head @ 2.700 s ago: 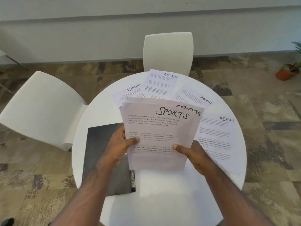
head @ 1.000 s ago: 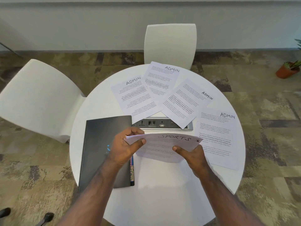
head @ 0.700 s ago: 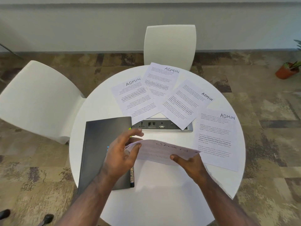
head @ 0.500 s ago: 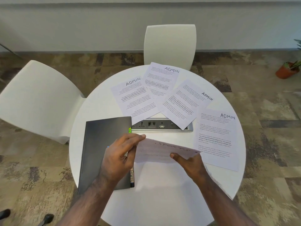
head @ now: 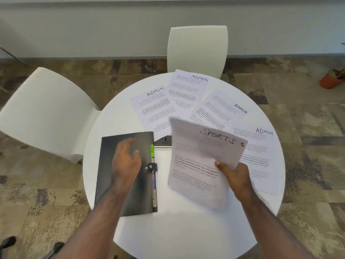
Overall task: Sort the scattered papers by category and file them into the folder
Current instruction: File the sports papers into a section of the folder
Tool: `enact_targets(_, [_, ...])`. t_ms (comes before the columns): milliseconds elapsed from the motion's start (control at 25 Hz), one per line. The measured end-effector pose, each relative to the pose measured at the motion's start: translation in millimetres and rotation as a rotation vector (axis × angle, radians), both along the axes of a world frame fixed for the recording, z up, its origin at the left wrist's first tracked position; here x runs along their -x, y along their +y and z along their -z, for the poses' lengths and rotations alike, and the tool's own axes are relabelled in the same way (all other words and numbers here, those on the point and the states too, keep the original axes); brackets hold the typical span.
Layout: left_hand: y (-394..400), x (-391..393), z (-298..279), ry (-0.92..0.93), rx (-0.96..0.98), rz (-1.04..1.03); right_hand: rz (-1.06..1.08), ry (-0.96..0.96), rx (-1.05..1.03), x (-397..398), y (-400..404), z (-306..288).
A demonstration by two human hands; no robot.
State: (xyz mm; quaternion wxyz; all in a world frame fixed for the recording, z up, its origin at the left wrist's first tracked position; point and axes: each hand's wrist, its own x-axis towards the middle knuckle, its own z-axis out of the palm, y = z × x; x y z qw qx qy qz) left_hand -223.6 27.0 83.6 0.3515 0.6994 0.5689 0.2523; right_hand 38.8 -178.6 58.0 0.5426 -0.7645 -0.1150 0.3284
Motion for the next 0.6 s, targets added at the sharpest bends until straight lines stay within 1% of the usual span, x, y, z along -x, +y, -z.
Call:
enact_targets(80, [3.7, 3.8, 39.6, 0.429, 0.196, 0.043, 0.057, 0.024, -0.009, -8.5, -8.0, -1.9])
enact_targets(120, [-0.3, 6.1, 55.7, 0.596, 0.282, 0.071, 0.072, 0.034, -0.014, -9.3, -12.2, -1.7])
enact_targets(160, [-5.8, 7.5, 68.4, 0.702, 0.344, 0.089, 0.084, 0.042, -0.017, -9.1, -16.4, -1.3])
enact_targets(200, [-11.5, 7.9, 78.5, 0.747, 0.384, 0.097, 0.095, 0.052, -0.021, -7.9, -20.5, -1.1])
enact_targets(360, [-29.3, 5.3, 98.5, 0.769, 0.451, 0.105, 0.112, 0.061, -0.017, -1.2, -33.8, 2.3])
enact_targets(600, [-33.7, 5.3, 101.7, 0.735, 0.51, 0.112, 0.101, 0.082, 0.007, 2.7, -41.4, 4.1])
